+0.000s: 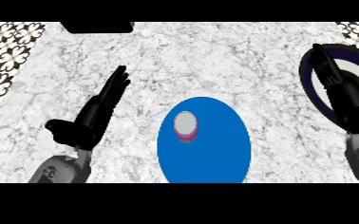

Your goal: Pick the can from the plate and place it in the plate

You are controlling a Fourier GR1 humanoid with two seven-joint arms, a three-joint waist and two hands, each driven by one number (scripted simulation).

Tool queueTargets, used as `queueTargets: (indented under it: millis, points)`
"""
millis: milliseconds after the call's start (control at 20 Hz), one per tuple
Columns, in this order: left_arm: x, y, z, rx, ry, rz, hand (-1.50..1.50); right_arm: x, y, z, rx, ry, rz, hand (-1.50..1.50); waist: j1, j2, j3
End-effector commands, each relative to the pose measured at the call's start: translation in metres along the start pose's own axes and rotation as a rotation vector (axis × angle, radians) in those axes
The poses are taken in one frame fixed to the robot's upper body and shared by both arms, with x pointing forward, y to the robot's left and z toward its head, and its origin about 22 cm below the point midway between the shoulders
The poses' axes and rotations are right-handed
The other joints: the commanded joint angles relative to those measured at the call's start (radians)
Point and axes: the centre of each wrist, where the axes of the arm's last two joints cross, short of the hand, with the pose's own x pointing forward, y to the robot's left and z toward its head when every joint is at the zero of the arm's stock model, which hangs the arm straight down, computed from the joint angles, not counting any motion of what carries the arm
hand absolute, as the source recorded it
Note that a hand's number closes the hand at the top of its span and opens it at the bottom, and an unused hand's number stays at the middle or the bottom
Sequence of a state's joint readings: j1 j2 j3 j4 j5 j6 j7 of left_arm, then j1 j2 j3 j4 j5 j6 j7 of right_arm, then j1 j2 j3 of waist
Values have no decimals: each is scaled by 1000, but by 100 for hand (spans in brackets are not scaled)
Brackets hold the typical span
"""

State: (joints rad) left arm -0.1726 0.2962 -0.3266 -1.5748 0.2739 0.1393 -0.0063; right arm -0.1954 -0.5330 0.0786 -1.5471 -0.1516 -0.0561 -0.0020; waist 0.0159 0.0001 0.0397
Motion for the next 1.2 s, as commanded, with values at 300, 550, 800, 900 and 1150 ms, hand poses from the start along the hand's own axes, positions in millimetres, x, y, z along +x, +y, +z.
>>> queueTargets:
  millis: [300, 550, 800, 900, 1150]
  points:
    - [-17, 34, 2, 128, 178, -103, 0, 97, 47, -48, 505, -481, 272, 150, 127, -15, -55]
    - [-14, 61, -7, 231, 216, -118, 0, -10, 142, -42, 519, -350, -400, -150, 59, 29, -35]
    - [-15, 70, -6, 254, 249, -100, 0, -34, 115, -71, 769, -415, -199, -150, 29, 14, -38]
    - [-25, 76, 8, 247, 272, -105, 0, -33, 114, -69, 854, -437, -105, -150, 17, 7, -39]
    - [-22, 72, 11, 278, 247, -106, 0, -25, 125, -94, 913, -436, 34, -150, 5, 3, -39]
